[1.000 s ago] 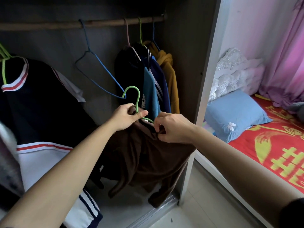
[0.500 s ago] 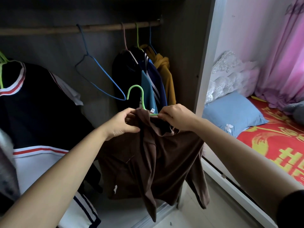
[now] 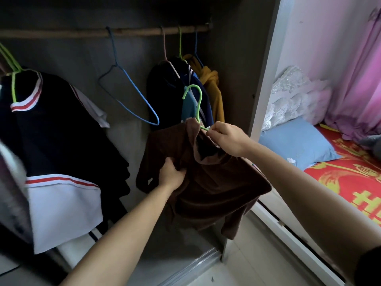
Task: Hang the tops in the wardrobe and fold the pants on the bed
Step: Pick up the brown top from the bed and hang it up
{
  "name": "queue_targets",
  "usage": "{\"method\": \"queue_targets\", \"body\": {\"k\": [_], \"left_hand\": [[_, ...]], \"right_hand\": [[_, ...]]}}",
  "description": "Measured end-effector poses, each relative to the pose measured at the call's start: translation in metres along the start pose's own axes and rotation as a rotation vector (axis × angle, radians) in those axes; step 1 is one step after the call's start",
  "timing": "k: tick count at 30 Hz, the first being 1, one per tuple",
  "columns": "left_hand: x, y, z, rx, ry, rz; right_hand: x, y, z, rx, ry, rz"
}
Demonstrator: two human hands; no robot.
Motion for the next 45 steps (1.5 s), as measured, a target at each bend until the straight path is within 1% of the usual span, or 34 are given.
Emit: {"method": "queue_targets", "body": {"k": [2,3,5,6,9,10,11,13,14,16,17,19,21,23,24,25,26,27,29,30,31,32,33,35,36,38,41,42,43,45], "left_hand": [[0.008,-0.006,0.007,-0.037,-0.070,-0.040],[0.012,-0.005,0.012,-0.057,-0.098,-0.051],[0.018,-0.004,0.024,-0.078,-0.137,-0.097],[0.018,-0.005,0.030,-0.061,-0.145,-0.150],[0.015,-0.009,0.043,-0.012,-0.122,-0.312],[0.018,-0.006,0.052,0.037,-0.151,-0.339],[0.025,0.000,0.068,0.101,-0.216,-0.334],[0.048,0.024,0.112,0.255,-0.361,-0.213],[0.058,0.035,0.134,0.312,-0.402,-0.158],[0.074,0.046,0.164,0.374,-0.415,-0.148],[0.077,0.046,0.169,0.385,-0.396,-0.168],[0.079,0.042,0.163,0.386,-0.331,-0.217],[0.078,0.041,0.148,0.372,-0.243,-0.234],[0.078,0.043,0.138,0.283,-0.197,-0.211],[0.079,0.043,0.135,0.240,-0.186,-0.213],[0.079,0.042,0.135,0.221,-0.185,-0.227],[0.079,0.040,0.136,0.223,-0.195,-0.247],[0.079,0.037,0.139,0.238,-0.214,-0.265],[0.078,0.030,0.145,0.266,-0.243,-0.286],[0.077,0.028,0.147,0.263,-0.247,-0.287],[0.077,0.026,0.147,0.244,-0.239,-0.286],[0.076,0.023,0.145,0.212,-0.215,-0.291],[0.076,0.021,0.140,0.170,-0.176,-0.288],[0.071,0.009,0.128,0.090,-0.069,-0.289],[0.067,0.000,0.121,0.064,-0.001,-0.302],[0.056,-0.023,0.105,0.035,0.144,-0.328],[0.029,-0.055,0.079,-0.088,0.379,-0.331],[0.021,-0.064,0.071,-0.131,0.415,-0.334],[0.015,-0.073,0.066,-0.147,0.411,-0.353],[0.012,-0.088,0.062,-0.147,0.318,-0.410]], "right_hand": [[0.000,-0.006,0.001,-0.002,-0.017,-0.043],[0.000,-0.007,0.004,-0.069,-0.051,-0.016],[-0.003,-0.002,0.010,-0.276,-0.124,0.105],[-0.005,0.003,0.011,-0.343,-0.148,0.167],[-0.008,0.013,0.012,-0.367,-0.157,0.269],[-0.009,0.012,0.012,-0.366,-0.138,0.283],[-0.011,0.008,0.011,-0.385,-0.102,0.292],[-0.018,-0.022,0.003,-0.509,0.043,0.287],[-0.025,-0.041,0.000,-0.579,0.126,0.266],[-0.041,-0.069,-0.002,-0.619,0.207,0.204],[-0.044,-0.074,-0.003,-0.578,0.215,0.184],[-0.041,-0.060,-0.003,-0.416,0.182,0.165],[-0.029,-0.031,0.007,-0.259,0.084,0.222],[-0.020,-0.001,0.022,-0.112,-0.034,0.308],[-0.018,0.006,0.025,-0.006,-0.059,0.310],[-0.019,0.009,0.023,0.097,-0.048,0.278],[-0.022,0.010,0.015,0.152,-0.007,0.239],[-0.027,0.008,0.001,0.137,0.061,0.218],[-0.036,0.001,-0.029,0.008,0.231,0.196],[-0.038,-0.003,-0.036,-0.032,0.278,0.168],[-0.035,-0.005,-0.037,-0.029,0.278,0.132],[-0.030,-0.002,-0.032,0.008,0.230,0.109],[-0.024,0.003,-0.023,0.069,0.145,0.098],[-0.012,0.015,-0.005,0.152,-0.046,0.109],[-0.008,0.021,0.000,0.155,-0.107,0.121],[-0.003,0.030,-0.004,0.108,-0.130,0.142],[0.000,0.033,-0.011,0.087,-0.097,0.121],[0.000,0.035,-0.012,0.095,-0.090,0.116],[0.001,0.037,-0.013,0.109,-0.086,0.122],[-0.001,0.041,-0.015,0.142,-0.067,0.136]]}}
Point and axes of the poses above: each hand's wrist, its own x-axis towards the middle knuckle, its own z-axis out of the back of the hand, y = z × x, the point moved 10 cm from there along x, towards the middle knuckle, and after that the axes turned 14 degrees about -y, right-handed, at the moved point
